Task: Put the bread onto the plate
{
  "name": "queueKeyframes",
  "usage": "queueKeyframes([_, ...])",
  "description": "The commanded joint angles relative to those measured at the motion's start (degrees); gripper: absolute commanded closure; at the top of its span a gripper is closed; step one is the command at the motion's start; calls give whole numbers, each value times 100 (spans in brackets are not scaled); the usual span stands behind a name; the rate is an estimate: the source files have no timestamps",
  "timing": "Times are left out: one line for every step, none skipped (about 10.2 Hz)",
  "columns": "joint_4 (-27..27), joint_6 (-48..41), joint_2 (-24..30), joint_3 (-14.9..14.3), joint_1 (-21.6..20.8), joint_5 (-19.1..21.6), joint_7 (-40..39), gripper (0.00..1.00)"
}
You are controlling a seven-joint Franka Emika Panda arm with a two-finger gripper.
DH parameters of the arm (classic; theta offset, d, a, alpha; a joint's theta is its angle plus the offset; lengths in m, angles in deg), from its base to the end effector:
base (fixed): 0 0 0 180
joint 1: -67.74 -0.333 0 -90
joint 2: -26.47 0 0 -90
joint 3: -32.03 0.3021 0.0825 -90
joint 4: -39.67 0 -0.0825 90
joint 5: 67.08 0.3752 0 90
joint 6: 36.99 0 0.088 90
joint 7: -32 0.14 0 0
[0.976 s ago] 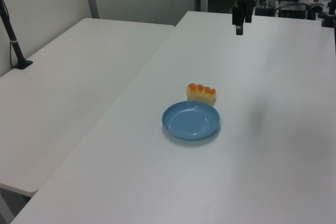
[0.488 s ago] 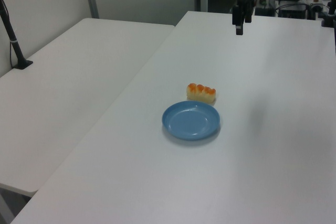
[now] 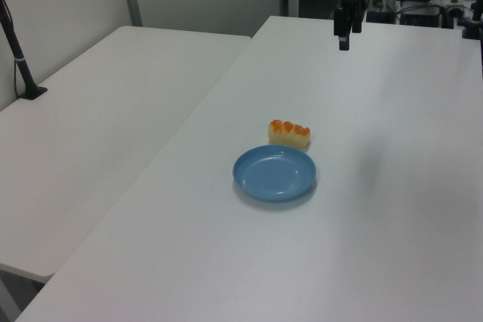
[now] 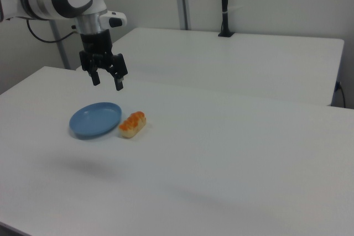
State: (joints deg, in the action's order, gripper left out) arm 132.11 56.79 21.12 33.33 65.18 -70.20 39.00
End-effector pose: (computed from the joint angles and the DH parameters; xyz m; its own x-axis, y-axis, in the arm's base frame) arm 0.5705 0.0308 0.5114 0.9967 -0.0511 -0.0632 -0.0473 -0.9971 0.0600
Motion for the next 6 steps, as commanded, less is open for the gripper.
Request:
queueKeyframes([-23, 132, -63, -78, -34, 154, -163, 0])
queueKeyframes([-32, 140, -72, -78, -34, 154, -163, 0])
queueKeyframes([-41, 262, -72, -86, -34, 154, -163, 0])
queueKeyframes([-41, 594, -98, -87, -26, 154, -172, 0])
queueKeyframes([-41, 1015, -212, -139, -26, 145, -164, 0])
queueKeyframes([-41, 1568, -387, -296, -43, 145, -163, 0])
